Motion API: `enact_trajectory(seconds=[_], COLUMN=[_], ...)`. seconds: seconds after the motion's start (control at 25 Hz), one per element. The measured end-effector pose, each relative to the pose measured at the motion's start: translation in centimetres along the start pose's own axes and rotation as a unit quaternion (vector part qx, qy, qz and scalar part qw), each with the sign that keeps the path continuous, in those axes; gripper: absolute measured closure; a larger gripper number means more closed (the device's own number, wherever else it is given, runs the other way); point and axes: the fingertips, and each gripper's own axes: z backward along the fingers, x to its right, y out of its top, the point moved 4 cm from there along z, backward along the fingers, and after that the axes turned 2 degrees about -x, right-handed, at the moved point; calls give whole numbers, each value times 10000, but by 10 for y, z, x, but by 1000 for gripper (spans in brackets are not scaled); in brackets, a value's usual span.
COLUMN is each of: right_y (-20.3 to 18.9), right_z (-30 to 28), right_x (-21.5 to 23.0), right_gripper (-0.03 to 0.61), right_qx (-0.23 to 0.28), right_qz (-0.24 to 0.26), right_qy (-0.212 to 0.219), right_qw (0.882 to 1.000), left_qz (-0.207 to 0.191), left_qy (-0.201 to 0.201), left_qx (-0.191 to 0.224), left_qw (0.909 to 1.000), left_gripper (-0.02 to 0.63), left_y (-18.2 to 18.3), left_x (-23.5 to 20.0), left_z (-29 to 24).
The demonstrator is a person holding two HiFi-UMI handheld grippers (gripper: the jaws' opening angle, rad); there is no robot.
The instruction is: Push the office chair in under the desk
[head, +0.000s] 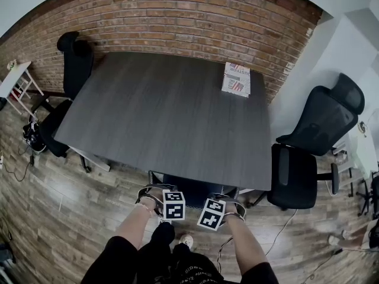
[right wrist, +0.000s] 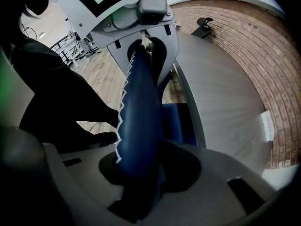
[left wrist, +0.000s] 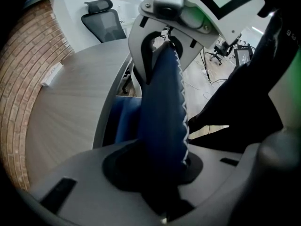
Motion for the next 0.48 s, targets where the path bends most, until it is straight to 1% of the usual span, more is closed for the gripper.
enact_trajectory(seconds=[0.08,0.16,0.2,0.28,0.4,0.48], right_y=[0,0,0,-1,-5,-6], right_z=[0,-2,-3,-5,-3,-1], right_x=[-1,-1,-3,-9,-16,-16], right_gripper=[451,428,402,331,313,310], right_qx=[45,23,-3,7,154,224], right_qz=[-166,-315,-350,-417,-595,-661], right_qy=[52,106,150,302,476,467], right_qw=[9998,9994,9993,9987,9970,9965], left_qz=[102,391,558,839,1100,1177], left_qy=[-14,-60,-77,-53,-69,-90], left_qx=[41,124,175,336,598,667], left_qw=[9999,9991,9983,9959,9921,9908], left_gripper=[494,472,461,417,340,326], left_y=[-1,-4,-7,-11,-10,-9], left_x=[1,1,2,5,6,6], left_z=[-1,-1,-2,-2,1,2])
